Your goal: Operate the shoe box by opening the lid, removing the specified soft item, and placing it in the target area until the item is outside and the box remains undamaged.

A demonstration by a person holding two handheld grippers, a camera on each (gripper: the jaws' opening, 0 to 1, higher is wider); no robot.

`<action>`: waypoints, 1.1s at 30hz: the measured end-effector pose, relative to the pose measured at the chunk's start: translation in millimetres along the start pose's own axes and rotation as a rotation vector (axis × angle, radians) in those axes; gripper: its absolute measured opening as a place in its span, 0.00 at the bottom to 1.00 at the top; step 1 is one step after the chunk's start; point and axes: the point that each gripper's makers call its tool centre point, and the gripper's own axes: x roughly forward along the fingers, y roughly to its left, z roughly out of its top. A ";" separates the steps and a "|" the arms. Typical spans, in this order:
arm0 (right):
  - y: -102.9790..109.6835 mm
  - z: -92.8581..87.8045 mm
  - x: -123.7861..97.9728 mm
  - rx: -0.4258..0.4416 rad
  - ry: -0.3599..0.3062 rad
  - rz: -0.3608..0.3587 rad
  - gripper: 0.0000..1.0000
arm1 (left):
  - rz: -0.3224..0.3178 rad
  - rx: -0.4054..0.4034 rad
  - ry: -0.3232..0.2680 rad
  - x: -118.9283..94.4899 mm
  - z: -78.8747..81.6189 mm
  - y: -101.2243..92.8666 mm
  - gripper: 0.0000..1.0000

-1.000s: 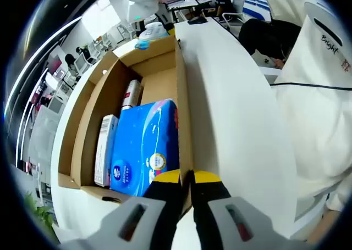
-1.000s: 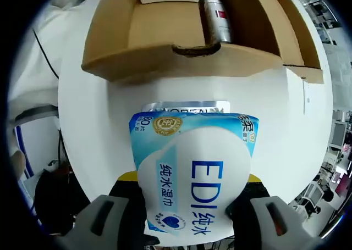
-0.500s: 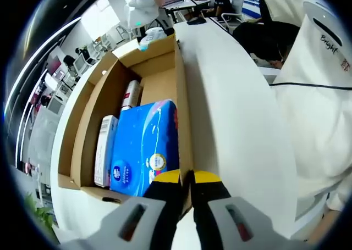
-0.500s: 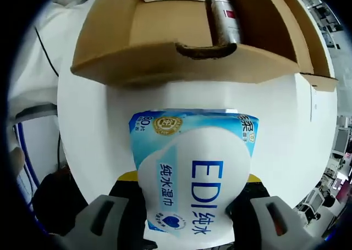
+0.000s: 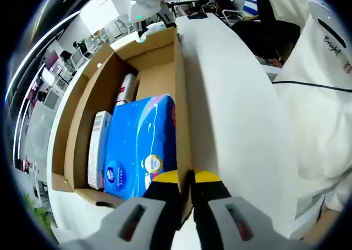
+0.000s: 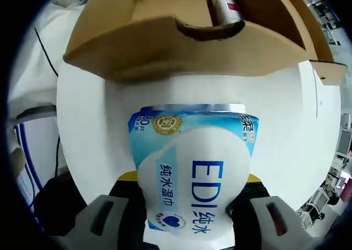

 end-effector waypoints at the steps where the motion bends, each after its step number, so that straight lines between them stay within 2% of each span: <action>1: -0.2 -0.1 0.8 0.004 0.000 0.003 0.61 | 0.000 -0.001 0.006 -0.3 -0.4 -1.0 0.07; 4: 1.0 0.2 1.6 0.012 0.013 0.012 0.62 | -0.012 -0.009 0.009 -0.1 -1.5 -2.2 0.08; 5: 0.6 0.4 1.8 -0.003 0.012 0.011 0.62 | -0.010 -0.009 0.006 -0.7 -2.1 -1.3 0.08; 8: 0.4 2.8 2.7 -0.062 0.009 -0.001 0.63 | -0.012 -0.089 -0.002 -1.3 -4.4 -0.5 0.08; 9: 0.9 2.6 1.2 -0.067 0.005 -0.008 0.63 | -0.004 -0.076 0.001 -1.7 -4.3 0.0 0.09; 11: -1.3 1.9 -4.0 -0.047 -0.002 -0.026 0.62 | 0.007 -0.082 -0.001 -4.2 -3.3 0.4 0.09; 16: 1.0 1.7 -23.3 -0.047 0.001 -0.055 0.56 | 0.003 -0.155 -0.031 -12.9 0.8 3.6 0.09; 20: 0.9 2.2 -36.9 -0.026 -0.016 -0.084 0.52 | 0.032 -0.168 -0.026 -18.0 0.4 3.9 0.09; 22: 0.7 0.0 -48.5 -0.033 -0.017 -0.106 0.48 | 0.040 -0.163 -0.005 -19.9 -3.3 2.1 0.08; 24: 3.3 -0.2 -62.3 -0.008 -0.038 -0.113 0.45 | 0.051 -0.156 -0.008 -22.3 -1.8 2.7 0.08; 26: 4.0 -0.6 -68.4 -0.009 -0.042 -0.122 0.45 | 0.050 -0.148 0.011 -22.4 -3.2 3.1 0.08; 29: -0.4 -7.4 -77.3 0.004 -0.015 -0.156 0.45 | 0.050 -0.146 0.021 -25.1 -1.9 4.4 0.07; 33: -1.4 -6.5 -83.2 0.023 -0.032 -0.172 0.45 | 0.053 -0.151 0.036 -25.5 -4.0 5.6 0.07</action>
